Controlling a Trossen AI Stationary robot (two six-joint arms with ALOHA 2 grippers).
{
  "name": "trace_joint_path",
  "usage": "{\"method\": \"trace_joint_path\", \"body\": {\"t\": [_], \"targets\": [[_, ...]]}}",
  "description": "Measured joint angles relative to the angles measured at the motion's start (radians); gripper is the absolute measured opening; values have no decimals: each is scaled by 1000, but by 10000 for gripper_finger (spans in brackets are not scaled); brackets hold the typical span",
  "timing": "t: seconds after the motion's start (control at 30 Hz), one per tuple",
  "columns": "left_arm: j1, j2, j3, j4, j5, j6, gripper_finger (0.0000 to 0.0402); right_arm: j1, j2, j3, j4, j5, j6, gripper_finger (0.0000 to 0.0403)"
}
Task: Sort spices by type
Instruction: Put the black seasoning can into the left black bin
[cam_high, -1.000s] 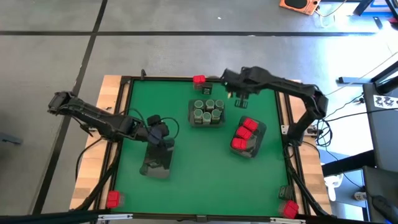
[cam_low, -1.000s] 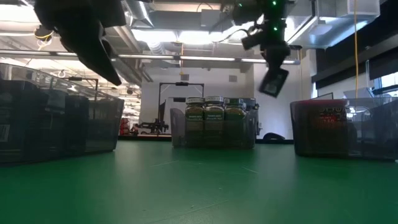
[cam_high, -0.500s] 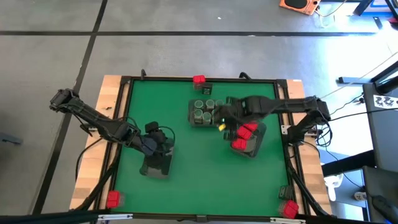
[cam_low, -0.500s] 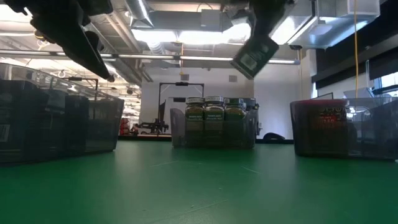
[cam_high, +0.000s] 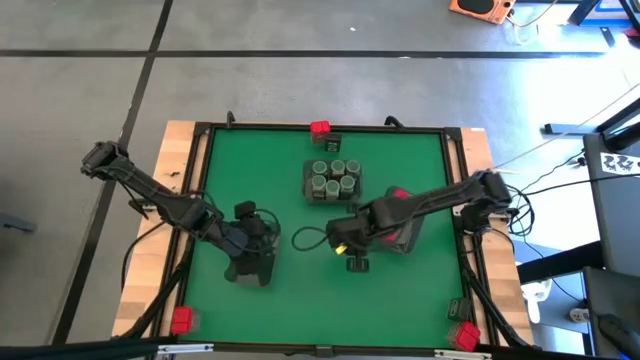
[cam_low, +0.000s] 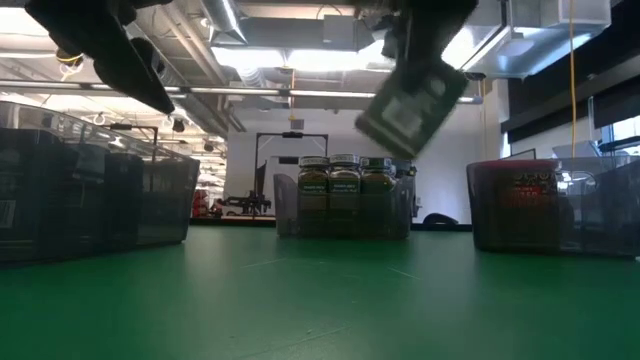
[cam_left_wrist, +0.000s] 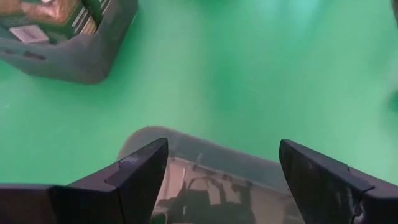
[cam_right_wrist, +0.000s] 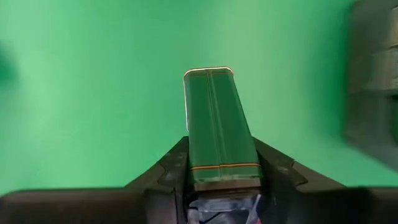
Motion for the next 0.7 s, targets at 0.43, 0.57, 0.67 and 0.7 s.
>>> {"method": "trace_joint_path", "body": {"t": [0.43, 0.57, 0.67, 0.7], "targets": [[-4, 0, 0, 22, 0, 22, 304, 5, 169, 0, -15, -72, 45, 129], [-4, 0, 0, 22, 0, 23, 304, 5, 189, 0, 12, -75, 45, 128], [-4, 0, 0, 22, 0, 26, 304, 5, 197, -1, 41, -76, 44, 136], [-4, 0, 0, 23, 0, 26, 304, 5, 200, 0, 57, -76, 44, 139]]}}
